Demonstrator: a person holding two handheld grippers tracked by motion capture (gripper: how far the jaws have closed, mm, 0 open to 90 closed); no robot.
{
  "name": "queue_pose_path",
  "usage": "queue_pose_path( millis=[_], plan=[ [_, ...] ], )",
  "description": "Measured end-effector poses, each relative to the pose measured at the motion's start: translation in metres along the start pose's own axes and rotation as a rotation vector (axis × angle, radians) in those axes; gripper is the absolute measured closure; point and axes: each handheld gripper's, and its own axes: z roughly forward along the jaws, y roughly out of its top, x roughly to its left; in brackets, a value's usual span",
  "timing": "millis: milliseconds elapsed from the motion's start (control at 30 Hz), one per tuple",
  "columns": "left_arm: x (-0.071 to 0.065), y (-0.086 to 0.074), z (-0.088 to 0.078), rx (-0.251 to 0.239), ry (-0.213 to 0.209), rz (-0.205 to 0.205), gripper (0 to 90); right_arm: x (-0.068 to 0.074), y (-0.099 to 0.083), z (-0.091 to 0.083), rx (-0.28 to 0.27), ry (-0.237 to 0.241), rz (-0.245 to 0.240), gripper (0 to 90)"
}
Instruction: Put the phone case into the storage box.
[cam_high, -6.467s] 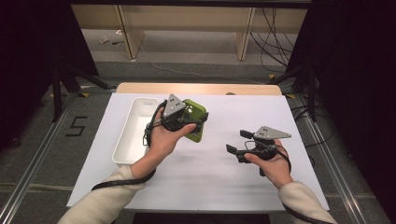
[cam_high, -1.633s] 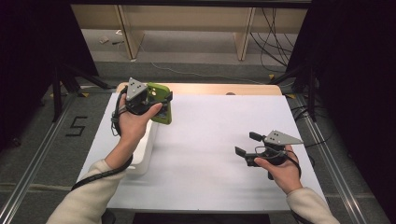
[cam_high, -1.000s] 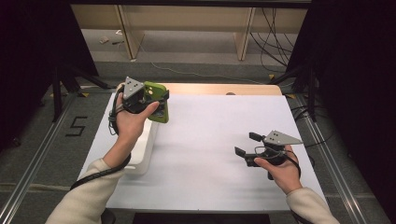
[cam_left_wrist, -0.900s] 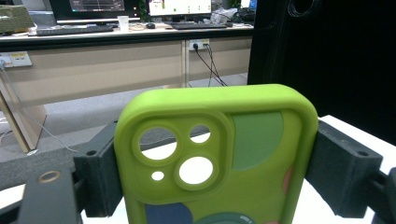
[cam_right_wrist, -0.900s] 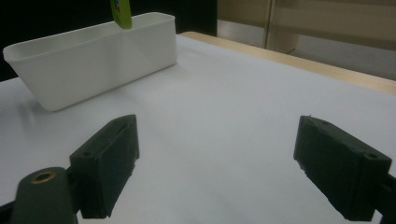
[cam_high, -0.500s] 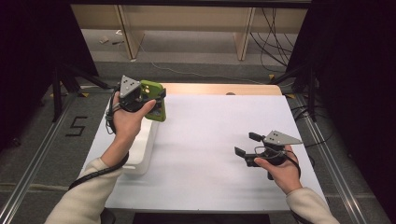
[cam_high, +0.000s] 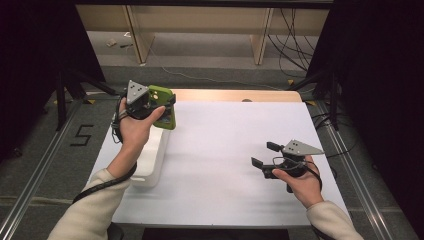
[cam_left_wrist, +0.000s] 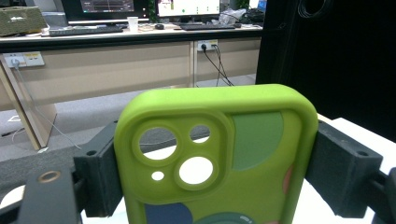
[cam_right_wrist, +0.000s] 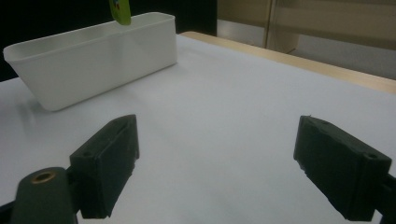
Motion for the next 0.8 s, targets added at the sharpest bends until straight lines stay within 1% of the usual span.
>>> queue_pose_path(
  millis=[800],
  plan=[
    [0.0085, 0.0012, -0.0012, -0.008, 0.025, -0.004, 16.3, 0.0, -0.0001, -0.0002, 0.0, 0.001, 0.0, 15.3]
  ],
)
